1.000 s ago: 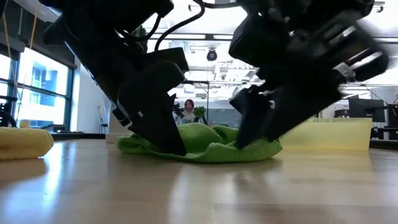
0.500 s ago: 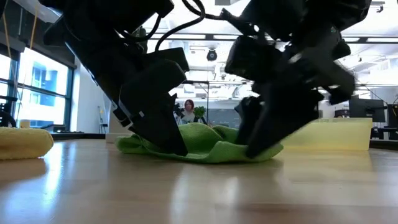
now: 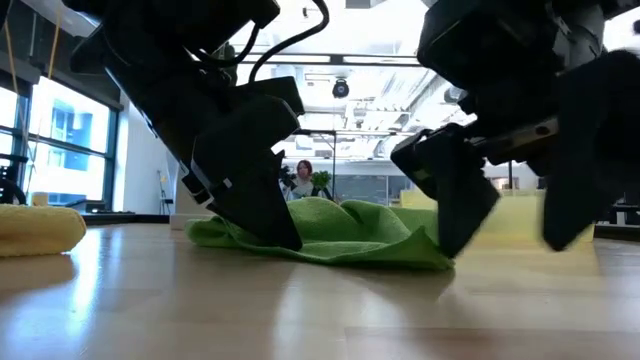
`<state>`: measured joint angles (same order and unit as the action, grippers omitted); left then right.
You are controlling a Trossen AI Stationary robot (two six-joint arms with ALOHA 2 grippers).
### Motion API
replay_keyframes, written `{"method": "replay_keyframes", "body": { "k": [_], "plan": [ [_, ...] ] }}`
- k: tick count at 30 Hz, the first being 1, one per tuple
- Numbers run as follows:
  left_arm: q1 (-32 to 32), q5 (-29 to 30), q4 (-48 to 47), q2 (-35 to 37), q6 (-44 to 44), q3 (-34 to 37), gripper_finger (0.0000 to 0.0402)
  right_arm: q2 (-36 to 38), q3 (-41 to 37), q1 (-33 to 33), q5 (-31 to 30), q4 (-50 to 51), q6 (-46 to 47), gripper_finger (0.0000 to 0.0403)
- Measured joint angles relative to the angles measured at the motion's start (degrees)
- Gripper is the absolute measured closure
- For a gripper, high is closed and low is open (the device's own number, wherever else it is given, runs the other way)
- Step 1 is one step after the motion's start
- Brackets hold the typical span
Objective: Roll microfiber towels into tight, uniform cylinder then place into a basket
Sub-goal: Fold the green microfiber cloth
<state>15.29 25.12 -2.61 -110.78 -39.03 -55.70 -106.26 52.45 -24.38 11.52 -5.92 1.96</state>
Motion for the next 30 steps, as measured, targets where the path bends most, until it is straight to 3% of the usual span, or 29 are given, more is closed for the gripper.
{"method": "replay_keyframes", "body": {
  "k": [6,14,21,30],
  "plan": [
    [0.00,-0.02,0.00,-0.02,0.00,0.00,0.0271,0.04,0.00,-0.97,-15.27,0.09,-1.55,0.0176],
    [0.00,-0.02,0.00,-0.02,0.04,0.00,0.0271,0.04,0.00,-4.06,-19.27,-0.55,-3.91,0.0176],
    [0.00,-0.07,0.57,-0.11,0.02,0.02,0.0271,0.07,0.00,-4.99,-31.56,-2.02,-1.66,0.0176],
    [0.00,-0.44,1.55,-0.13,0.04,0.04,0.0271,0.07,0.00,-4.53,-30.31,-2.05,2.11,0.0176]
  ]
}}
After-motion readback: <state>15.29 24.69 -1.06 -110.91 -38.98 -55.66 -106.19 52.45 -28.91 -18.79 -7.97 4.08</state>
